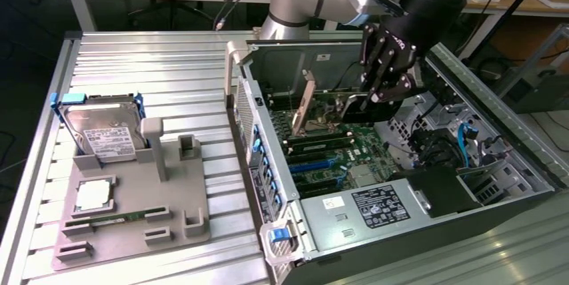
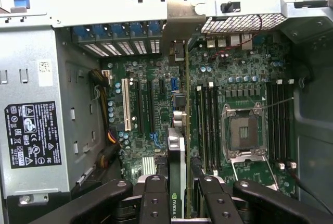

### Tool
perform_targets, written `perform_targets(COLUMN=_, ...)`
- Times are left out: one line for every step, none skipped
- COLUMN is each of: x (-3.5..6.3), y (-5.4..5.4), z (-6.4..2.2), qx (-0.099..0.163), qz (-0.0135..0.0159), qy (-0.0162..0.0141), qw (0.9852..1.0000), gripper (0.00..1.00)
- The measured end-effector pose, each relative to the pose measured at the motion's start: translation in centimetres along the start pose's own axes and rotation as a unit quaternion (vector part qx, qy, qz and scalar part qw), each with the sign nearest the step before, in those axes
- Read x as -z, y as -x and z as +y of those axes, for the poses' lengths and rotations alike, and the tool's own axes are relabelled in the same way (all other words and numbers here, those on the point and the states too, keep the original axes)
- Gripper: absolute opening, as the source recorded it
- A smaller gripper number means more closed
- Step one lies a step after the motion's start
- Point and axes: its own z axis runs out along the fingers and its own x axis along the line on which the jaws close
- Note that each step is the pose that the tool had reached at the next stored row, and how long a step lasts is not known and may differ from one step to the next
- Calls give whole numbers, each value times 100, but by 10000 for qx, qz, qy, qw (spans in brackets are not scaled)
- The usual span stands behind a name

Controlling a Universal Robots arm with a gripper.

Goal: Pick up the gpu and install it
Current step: 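Insert the gpu into the slot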

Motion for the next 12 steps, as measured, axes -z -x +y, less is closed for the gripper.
perform_targets(x=-6, y=0, z=0, qx=0, qz=0, qy=0, qw=10000, gripper=27)
perform_targets(x=-12, y=0, z=0, qx=0, qz=0, qy=0, qw=10000, gripper=27)
perform_targets(x=-17, y=0, z=0, qx=0, qz=0, qy=0, qw=10000, gripper=27)
perform_targets(x=-23, y=0, z=-1, qx=0, qz=0, qy=0, qw=10000, gripper=27)
perform_targets(x=-28, y=0, z=-1, qx=0, qz=0, qy=0, qw=10000, gripper=27)
perform_targets(x=-34, y=0, z=-1, qx=0, qz=0, qy=0, qw=10000, gripper=27)
perform_targets(x=-40, y=-1, z=-1, qx=0, qz=0, qy=0, qw=10000, gripper=27)
perform_targets(x=-45, y=-1, z=-2, qx=0, qz=0, qy=0, qw=10000, gripper=27)
perform_targets(x=-51, y=-1, z=-2, qx=0, qz=0, qy=0, qw=10000, gripper=27)
perform_targets(x=-57, y=-1, z=-2, qx=0, qz=0, qy=0, qw=10000, gripper=27)
perform_targets(x=-62, y=-1, z=-2, qx=0, qz=0, qy=0, qw=10000, gripper=27)
perform_targets(x=-65, y=-1, z=-2, qx=0, qz=0, qy=0, qw=10000, gripper=27)
